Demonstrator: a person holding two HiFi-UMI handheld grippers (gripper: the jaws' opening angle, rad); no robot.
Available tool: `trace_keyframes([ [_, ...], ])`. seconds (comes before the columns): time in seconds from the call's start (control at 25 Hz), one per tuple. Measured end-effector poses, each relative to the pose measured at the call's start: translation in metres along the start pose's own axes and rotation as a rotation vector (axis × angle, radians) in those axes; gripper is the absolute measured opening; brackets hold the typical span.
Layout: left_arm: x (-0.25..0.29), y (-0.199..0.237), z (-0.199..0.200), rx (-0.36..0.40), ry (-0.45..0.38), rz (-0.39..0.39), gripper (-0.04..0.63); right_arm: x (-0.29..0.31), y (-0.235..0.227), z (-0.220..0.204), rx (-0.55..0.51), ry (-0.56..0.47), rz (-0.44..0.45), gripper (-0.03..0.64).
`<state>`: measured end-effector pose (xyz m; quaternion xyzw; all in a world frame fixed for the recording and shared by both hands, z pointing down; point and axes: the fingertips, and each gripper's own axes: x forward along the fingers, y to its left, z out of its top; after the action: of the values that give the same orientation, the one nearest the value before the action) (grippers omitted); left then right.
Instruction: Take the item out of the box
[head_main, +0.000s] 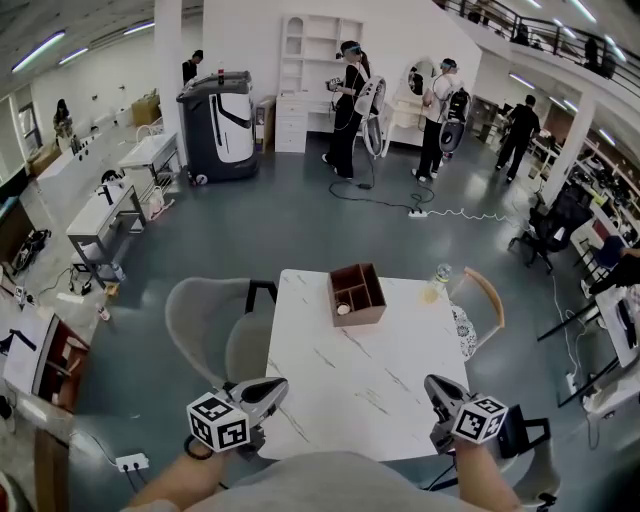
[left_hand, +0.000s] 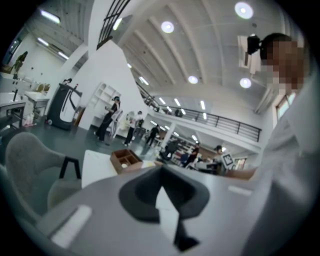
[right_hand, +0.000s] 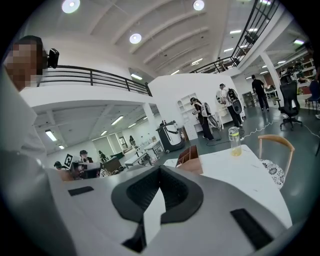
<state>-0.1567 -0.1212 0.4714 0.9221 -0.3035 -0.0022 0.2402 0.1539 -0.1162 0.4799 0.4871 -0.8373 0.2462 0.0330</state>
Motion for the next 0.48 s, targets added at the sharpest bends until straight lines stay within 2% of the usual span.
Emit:
trace_keyframes([
  [0.24, 0.053, -0.013, 0.007, 0.020, -0.010, 0.122, 0.005, 0.013, -0.067, 0.018, -0.001, 0.007, 0.109, 0.006],
  [0.48, 0.114, -0.043, 0.002, -0.045, -0.014, 0.226, 0.006, 0.021, -0.135, 0.047, -0.028, 0.031, 0.225, 0.006],
])
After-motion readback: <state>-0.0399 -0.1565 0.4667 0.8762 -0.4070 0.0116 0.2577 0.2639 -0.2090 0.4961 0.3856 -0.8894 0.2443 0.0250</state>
